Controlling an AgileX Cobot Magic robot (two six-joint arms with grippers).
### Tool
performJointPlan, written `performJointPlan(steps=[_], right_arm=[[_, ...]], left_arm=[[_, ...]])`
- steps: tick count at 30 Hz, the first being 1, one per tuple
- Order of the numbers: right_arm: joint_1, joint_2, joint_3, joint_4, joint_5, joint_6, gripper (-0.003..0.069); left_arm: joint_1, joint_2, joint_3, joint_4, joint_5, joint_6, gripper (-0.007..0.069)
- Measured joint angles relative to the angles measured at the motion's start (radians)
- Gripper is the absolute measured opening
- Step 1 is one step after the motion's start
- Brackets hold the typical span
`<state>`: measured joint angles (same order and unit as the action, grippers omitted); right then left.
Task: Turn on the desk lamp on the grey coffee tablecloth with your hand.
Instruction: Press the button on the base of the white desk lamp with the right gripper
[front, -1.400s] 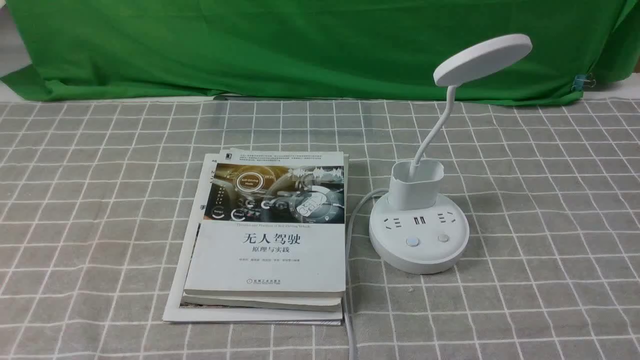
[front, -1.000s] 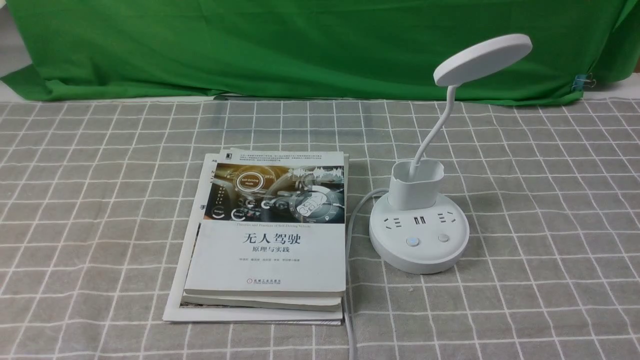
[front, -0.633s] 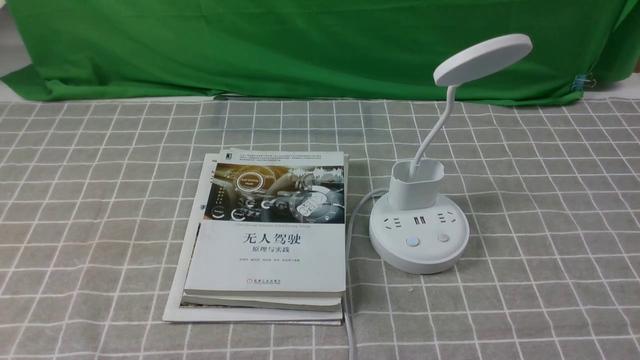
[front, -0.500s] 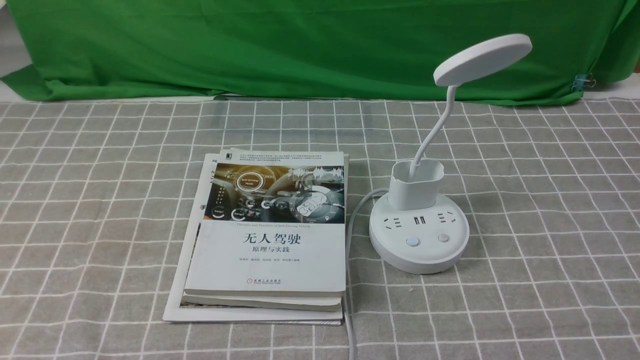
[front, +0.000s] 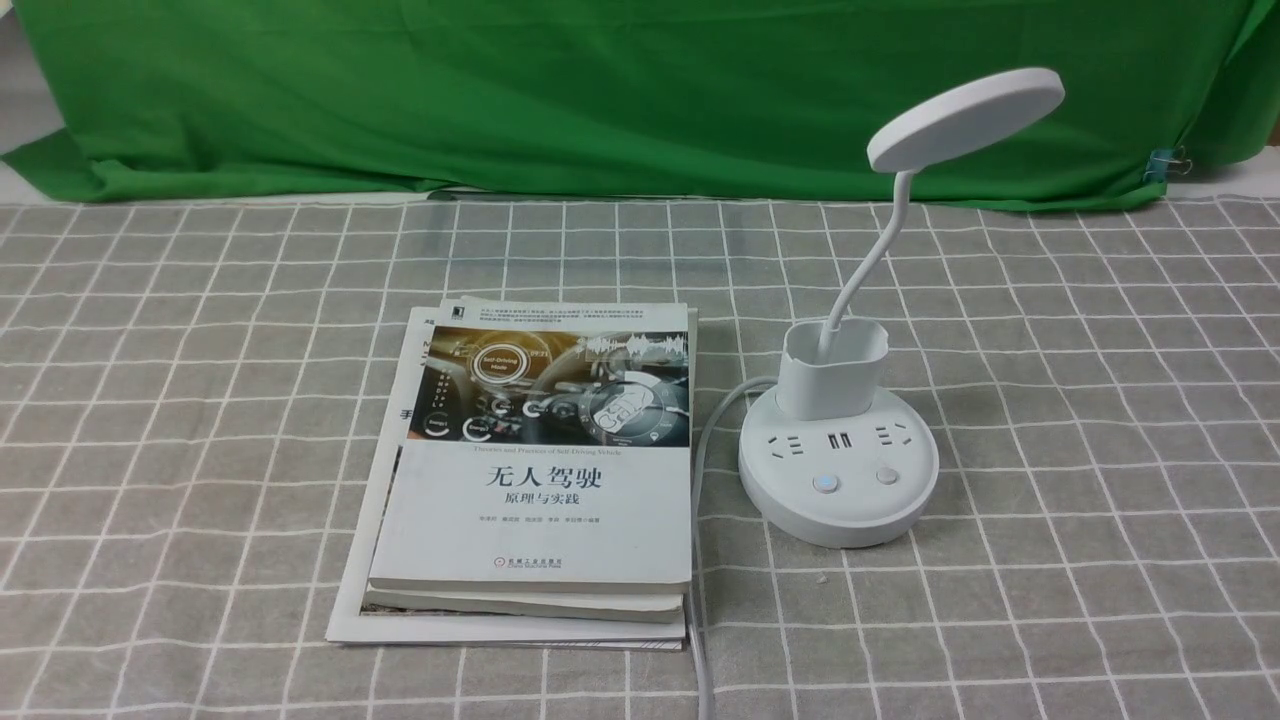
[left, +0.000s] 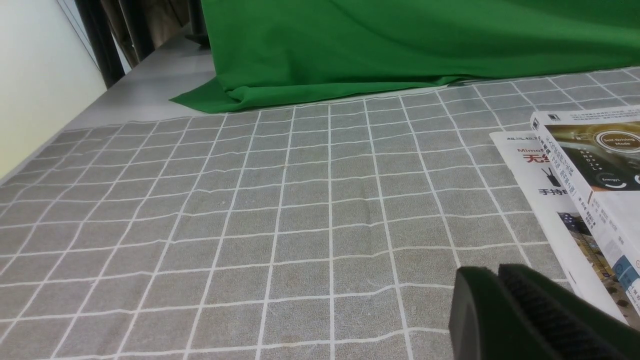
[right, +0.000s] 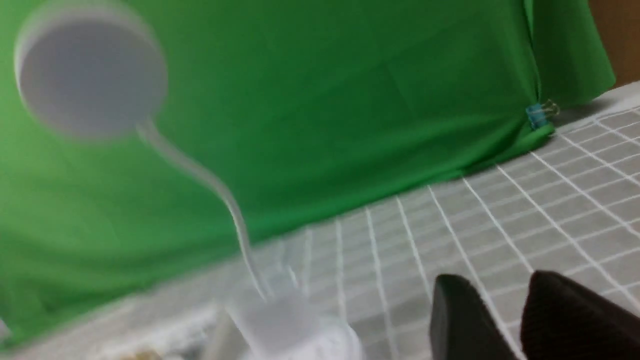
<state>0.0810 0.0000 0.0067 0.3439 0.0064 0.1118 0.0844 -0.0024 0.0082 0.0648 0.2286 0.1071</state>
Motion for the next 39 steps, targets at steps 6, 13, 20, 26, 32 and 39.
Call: performJointPlan(steps=[6,13,20,26,32,39], right_arm=[[0.000,0.000,0.000,0.012,-0.067,0.128,0.0232],[0.036,0.110,-0.146,0.015,0.160,-0.010,0.0077],[0.072,0.615,-0.553,-0.016,0.613,-0.290,0.0036],[0.077,1.049,-0.767,-0.024,0.755,-0.360,0.0036],[0.204,1.373,-0.952,-0.065,0.748,-0.369,0.0035],[0.275,1.675,-1.152,-0.097,0.746,-0.385,0.0035]], left_arm=[[0.000,0.000,0.000,0.000,0.000,0.000,0.0019],[0.000,0.000,0.000,0.000,0.000,0.000,0.0019],[0.000,0.000,0.000,0.000,0.000,0.000,0.0019],[0.000,0.000,0.000,0.000,0.000,0.000,0.0019],[0.000,0.000,0.000,0.000,0.000,0.000,0.0019],[0.000,0.000,0.000,0.000,0.000,0.000,0.0019]])
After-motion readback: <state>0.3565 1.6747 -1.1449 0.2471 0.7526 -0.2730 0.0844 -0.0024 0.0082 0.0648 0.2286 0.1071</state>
